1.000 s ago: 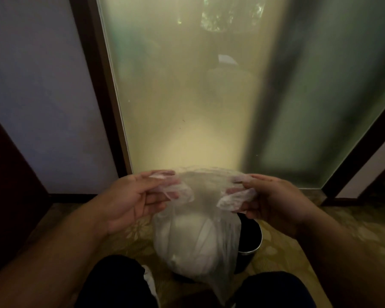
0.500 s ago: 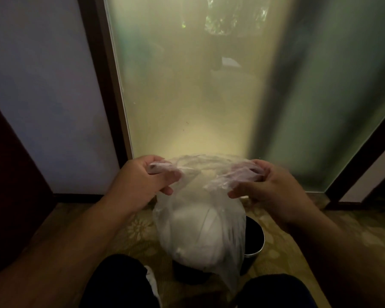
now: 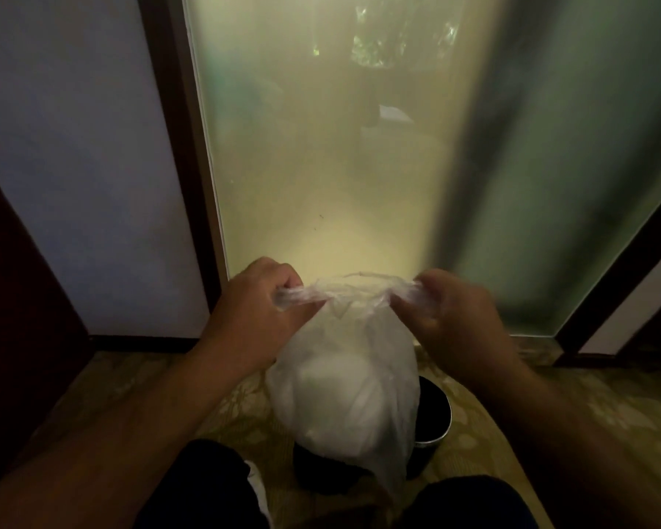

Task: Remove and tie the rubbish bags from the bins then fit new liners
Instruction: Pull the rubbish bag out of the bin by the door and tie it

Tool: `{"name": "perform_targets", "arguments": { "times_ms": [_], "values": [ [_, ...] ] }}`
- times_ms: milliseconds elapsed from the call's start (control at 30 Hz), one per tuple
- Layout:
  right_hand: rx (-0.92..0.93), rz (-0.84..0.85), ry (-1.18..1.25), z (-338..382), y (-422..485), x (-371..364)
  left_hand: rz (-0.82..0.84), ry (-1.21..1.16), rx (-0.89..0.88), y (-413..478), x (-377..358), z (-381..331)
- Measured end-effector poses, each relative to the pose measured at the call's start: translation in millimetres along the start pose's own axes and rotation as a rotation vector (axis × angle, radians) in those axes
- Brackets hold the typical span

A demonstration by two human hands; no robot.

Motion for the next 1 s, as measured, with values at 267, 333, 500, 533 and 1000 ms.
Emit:
{"name": "perform_targets", "arguments": {
  "times_ms": [267,333,500,533,1000],
  "values": [
    [-0.323,0.009,0.220,-27.5,0.9,-22.3,0.368,-0.269,0.440,-15.0,-46.3,9.9],
    [-0.467,0.044,0.487,-32.3,-9.0,-30.3,0.493,-0.576,0.619,-27.6,-57.2,7.4],
    [-0.634,0.118,0.796,-35.0,-28.7,-48.4,0.573,-0.986,0.791,-42.0,-63.6,-5.4],
    [-0.641,0.111,0.823,-33.7,-30.5,-50.0,0.577,-1.030,0.806,-43.1,-64.1,-7.8],
    [-0.320,0.424,0.762,-5.2,-39.1,-45.8,0.529,-0.455,0.433,-18.5,-40.4,-28.2]
  ]
}}
Point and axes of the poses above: each hand's wrist, its own y-axis towards the middle knuckle, its own x-axis out of the back of the hand, z = x × y, the point moved 6 cm from there along y, towards the middle knuckle, and after that the axes turned 12 degrees about y, right-handed, at the moved point
